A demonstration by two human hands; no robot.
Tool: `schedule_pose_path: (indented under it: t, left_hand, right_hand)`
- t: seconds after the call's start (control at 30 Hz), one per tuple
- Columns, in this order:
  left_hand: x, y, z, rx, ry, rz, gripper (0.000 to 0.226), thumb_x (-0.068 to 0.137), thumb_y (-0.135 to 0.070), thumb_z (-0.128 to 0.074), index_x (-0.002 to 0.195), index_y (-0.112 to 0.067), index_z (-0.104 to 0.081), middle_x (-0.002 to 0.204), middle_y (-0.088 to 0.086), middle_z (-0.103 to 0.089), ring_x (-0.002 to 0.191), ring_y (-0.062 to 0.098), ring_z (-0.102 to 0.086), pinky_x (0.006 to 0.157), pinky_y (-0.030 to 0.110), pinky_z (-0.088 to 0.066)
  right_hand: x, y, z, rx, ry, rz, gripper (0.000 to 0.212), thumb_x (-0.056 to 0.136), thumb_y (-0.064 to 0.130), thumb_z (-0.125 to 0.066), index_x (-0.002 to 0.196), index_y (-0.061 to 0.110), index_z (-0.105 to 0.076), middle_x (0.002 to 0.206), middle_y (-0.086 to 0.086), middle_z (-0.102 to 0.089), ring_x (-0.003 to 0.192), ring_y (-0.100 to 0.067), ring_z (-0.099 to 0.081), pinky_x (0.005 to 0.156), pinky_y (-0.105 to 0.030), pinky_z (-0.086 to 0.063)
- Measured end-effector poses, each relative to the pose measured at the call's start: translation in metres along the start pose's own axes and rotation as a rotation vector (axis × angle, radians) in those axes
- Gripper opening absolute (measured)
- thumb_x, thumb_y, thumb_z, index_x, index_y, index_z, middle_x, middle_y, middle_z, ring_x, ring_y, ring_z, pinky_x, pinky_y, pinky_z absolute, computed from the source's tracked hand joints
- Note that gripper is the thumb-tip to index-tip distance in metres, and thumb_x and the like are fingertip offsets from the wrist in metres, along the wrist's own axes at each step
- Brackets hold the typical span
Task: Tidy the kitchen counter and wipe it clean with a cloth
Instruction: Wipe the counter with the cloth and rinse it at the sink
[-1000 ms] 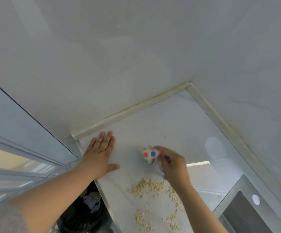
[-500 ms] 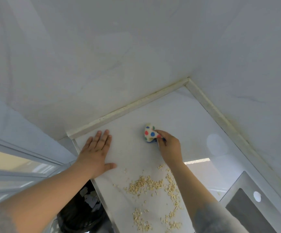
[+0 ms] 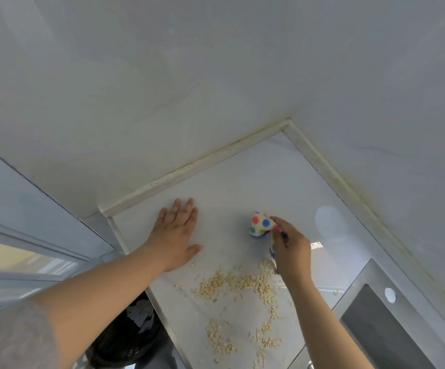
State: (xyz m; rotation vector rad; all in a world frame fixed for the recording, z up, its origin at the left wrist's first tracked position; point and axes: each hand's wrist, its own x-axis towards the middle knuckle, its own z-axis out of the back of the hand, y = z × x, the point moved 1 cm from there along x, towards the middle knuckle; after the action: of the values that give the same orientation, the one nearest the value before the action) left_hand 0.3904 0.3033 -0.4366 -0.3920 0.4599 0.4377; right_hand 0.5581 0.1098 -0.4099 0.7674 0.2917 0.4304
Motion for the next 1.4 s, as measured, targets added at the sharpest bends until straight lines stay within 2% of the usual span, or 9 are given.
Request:
schedule_pose_path:
  t: [0.2, 0.4, 0.6, 0.7, 0.83, 0.97, 1.1, 1.27, 1.4]
  left_hand:
    - [0.032, -0.02, 0.009, 0.05, -0.001, -0.044, 0.081, 0.097, -0.054, -0.033, 0.151, -0.017, 0.015, 0.155, 0.003, 0.031, 0.143, 0.028, 0.027, 0.119, 0.044, 0.009]
    - [0.056, -0.037, 0.006, 0.125, 0.034, -0.035, 0.086, 0.093, -0.063, -0.031, 0.15, -0.022, 0.019, 0.154, 0.004, 0.034, 0.141, 0.031, 0.03, 0.116, 0.054, 0.01]
    - [0.062, -0.037, 0.001, 0.147, 0.069, -0.014, 0.086, 0.091, -0.068, -0.025, 0.147, -0.026, 0.026, 0.149, 0.002, 0.042, 0.137, 0.031, 0.037, 0.114, 0.057, 0.013]
    - [0.063, -0.037, 0.001, 0.147, 0.084, -0.019, 0.087, 0.091, -0.069, -0.024, 0.147, -0.026, 0.027, 0.148, 0.002, 0.044, 0.136, 0.032, 0.038, 0.113, 0.058, 0.013]
    - [0.063, -0.035, 0.001, 0.148, 0.086, -0.024, 0.086, 0.09, -0.07, -0.023, 0.146, -0.027, 0.028, 0.147, 0.001, 0.045, 0.135, 0.031, 0.04, 0.113, 0.058, 0.014]
    - [0.062, -0.034, 0.0, 0.145, 0.09, -0.03, 0.086, 0.09, -0.07, -0.022, 0.145, -0.027, 0.029, 0.146, 0.002, 0.046, 0.135, 0.031, 0.041, 0.113, 0.057, 0.014]
    - [0.063, -0.034, 0.0, 0.143, 0.093, -0.031, 0.086, 0.09, -0.07, -0.022, 0.145, -0.027, 0.03, 0.145, 0.002, 0.047, 0.135, 0.031, 0.041, 0.113, 0.058, 0.014]
    - [0.062, -0.035, 0.001, 0.14, 0.081, -0.028, 0.088, 0.09, -0.07, -0.024, 0.147, -0.026, 0.027, 0.148, 0.003, 0.044, 0.136, 0.032, 0.038, 0.113, 0.058, 0.013]
    - [0.06, -0.042, 0.007, 0.138, 0.06, -0.029, 0.087, 0.093, -0.064, -0.03, 0.15, -0.02, 0.019, 0.152, 0.007, 0.038, 0.139, 0.036, 0.032, 0.114, 0.059, 0.011]
  right_hand:
    - [0.05, -0.021, -0.001, -0.021, -0.069, -0.116, 0.029, 0.098, 0.017, -0.047, 0.121, 0.019, -0.065, 0.111, 0.0, -0.067, 0.099, -0.024, -0.061, 0.088, -0.046, -0.053]
    - [0.007, -0.025, -0.009, -0.036, 0.042, -0.033, 0.028, 0.096, 0.015, -0.051, 0.117, 0.024, -0.066, 0.104, 0.015, -0.064, 0.096, -0.008, -0.06, 0.085, -0.023, -0.048]
    - [-0.058, -0.031, 0.003, 0.014, 0.16, -0.081, 0.032, 0.093, 0.007, -0.052, 0.11, 0.028, -0.07, 0.1, 0.024, -0.066, 0.094, 0.003, -0.062, 0.084, -0.024, -0.054]
    - [-0.058, -0.028, 0.02, 0.049, 0.027, -0.106, 0.031, 0.093, 0.007, -0.053, 0.106, 0.029, -0.069, 0.089, 0.022, -0.068, 0.084, 0.003, -0.063, 0.073, -0.015, -0.053]
    - [-0.024, -0.037, 0.043, 0.055, -0.257, -0.191, 0.026, 0.096, 0.011, -0.049, 0.112, 0.02, -0.068, 0.07, -0.004, -0.065, 0.052, -0.004, -0.051, 0.052, -0.013, -0.041]
    - [0.007, -0.053, 0.047, -0.009, -0.282, -0.285, 0.027, 0.098, 0.013, -0.046, 0.116, 0.016, -0.066, 0.087, -0.007, -0.068, 0.066, -0.008, -0.052, 0.072, -0.035, -0.05]
    - [-0.008, -0.054, 0.024, -0.01, -0.235, -0.26, 0.028, 0.096, 0.016, -0.051, 0.118, 0.022, -0.066, 0.085, 0.008, -0.067, 0.076, -0.012, -0.061, 0.069, -0.031, -0.05]
    - [-0.066, -0.041, -0.01, 0.032, -0.035, -0.167, 0.031, 0.094, 0.019, -0.054, 0.114, 0.04, -0.065, 0.099, 0.018, -0.07, 0.081, 0.001, -0.062, 0.073, -0.029, -0.055]
    - [-0.076, -0.026, 0.007, 0.142, -0.082, -0.205, 0.033, 0.094, 0.01, -0.054, 0.104, 0.039, -0.065, 0.087, 0.026, -0.069, 0.084, 0.003, -0.064, 0.073, -0.02, -0.055]
